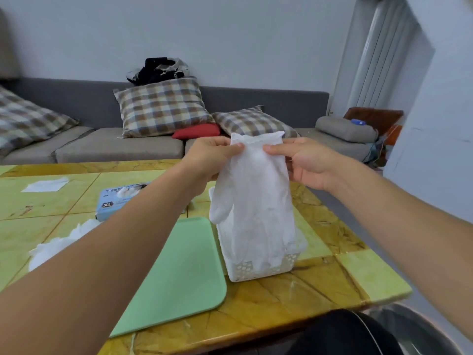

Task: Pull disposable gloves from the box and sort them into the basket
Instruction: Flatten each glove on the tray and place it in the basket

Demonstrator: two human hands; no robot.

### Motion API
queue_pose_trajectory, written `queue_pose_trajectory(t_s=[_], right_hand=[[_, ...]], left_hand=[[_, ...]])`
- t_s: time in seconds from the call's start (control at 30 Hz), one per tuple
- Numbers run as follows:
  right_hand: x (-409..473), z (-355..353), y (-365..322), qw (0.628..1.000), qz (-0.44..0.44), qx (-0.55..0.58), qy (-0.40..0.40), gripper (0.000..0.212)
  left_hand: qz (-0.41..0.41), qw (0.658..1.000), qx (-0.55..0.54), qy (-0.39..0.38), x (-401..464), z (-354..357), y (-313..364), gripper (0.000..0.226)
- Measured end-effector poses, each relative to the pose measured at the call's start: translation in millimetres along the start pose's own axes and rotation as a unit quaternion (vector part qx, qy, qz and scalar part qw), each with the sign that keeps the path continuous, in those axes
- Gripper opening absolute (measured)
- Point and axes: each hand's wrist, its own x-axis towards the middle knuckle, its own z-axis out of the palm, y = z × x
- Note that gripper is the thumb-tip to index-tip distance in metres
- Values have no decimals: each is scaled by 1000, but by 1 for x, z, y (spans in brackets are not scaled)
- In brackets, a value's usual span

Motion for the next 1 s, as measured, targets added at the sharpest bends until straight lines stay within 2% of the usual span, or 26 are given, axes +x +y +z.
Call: queue_pose_trajectory(t_s=[0.1,0.27,0.37,0.47,0.5,0.57,0.67,0.8,0.93,1.0], right_hand=[[27,-5,10,1000,-9,17,3,22],[64,-20,20,996,-81,37,-1,26],[69,-28,56,995,-94,-20,-32,23],[58,-31,100,986,-75,-130,-77,16],[53,-30,111,978,-75,-172,-95,14],[42,-28,126,958,-78,-244,-131,13],[27,-23,130,925,-98,-324,-175,12],[16,-19,127,872,-123,-415,-231,13],[14,-14,128,799,-82,-509,-309,19],[17,-12,122,765,-19,-532,-363,30]], left_hand=[[-4,1000,-2,-3,24,2,-5,26],[40,999,-15,-19,60,-2,-11,27],[46,997,34,-51,59,-4,-46,21],[57,983,148,-90,48,-7,-95,22],[69,973,189,-111,45,-9,-108,24],[82,947,260,-170,36,-10,-124,13],[96,892,353,-265,19,-7,-124,8],[106,828,443,-327,9,2,-117,10],[67,777,487,-393,2,16,-107,18],[41,742,513,-430,0,19,-101,25]])
